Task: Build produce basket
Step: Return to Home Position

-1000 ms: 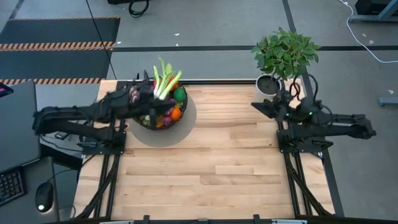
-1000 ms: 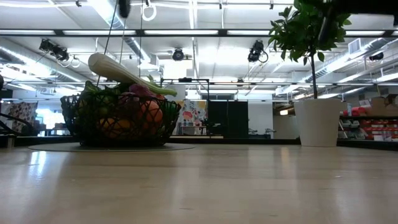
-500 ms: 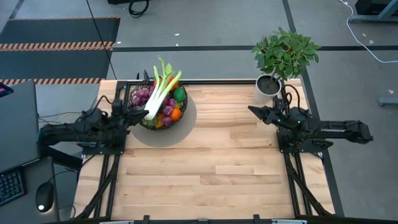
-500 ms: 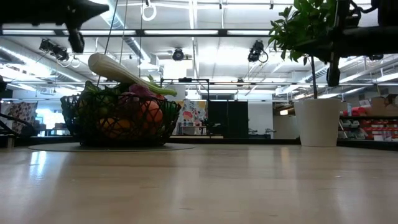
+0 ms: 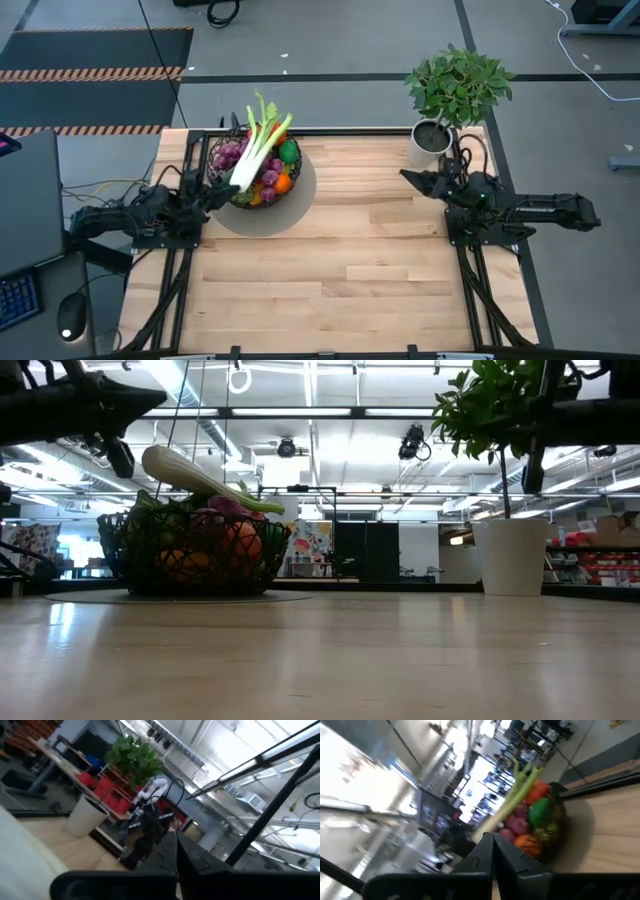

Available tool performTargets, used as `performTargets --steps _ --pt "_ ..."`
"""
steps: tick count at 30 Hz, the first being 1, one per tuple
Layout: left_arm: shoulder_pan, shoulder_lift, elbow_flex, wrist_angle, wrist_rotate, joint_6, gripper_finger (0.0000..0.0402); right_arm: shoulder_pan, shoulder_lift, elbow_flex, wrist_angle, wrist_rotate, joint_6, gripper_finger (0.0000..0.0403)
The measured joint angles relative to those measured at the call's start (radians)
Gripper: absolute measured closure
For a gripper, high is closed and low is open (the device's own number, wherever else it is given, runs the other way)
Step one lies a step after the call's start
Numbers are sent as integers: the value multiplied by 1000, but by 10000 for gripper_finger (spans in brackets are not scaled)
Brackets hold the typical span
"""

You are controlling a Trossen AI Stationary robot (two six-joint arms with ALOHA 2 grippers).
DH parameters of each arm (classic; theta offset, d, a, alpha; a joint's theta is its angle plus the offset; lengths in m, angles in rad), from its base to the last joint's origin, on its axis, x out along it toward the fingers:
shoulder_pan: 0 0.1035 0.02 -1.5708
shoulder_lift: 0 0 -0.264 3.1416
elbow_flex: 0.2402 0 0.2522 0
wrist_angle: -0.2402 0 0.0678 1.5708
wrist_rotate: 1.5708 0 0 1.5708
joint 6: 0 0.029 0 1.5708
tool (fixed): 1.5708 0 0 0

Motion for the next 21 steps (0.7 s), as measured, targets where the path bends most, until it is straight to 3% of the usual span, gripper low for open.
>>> performTargets --steps 5,12,17,21 --pt "-12 1 0 -24 89 -1 388 0 15 1 -102 -21 -110 390" --pt "-15 2 -1 -286 149 333 376 1 30 0 -275 -162 -189 392" --pt "-14 16 1 -331 152 489 384 6 30 0 -297 -282 -460 392" --pt "-14 21 1 -330 151 604 385 14 30 0 -357 -293 -645 393"
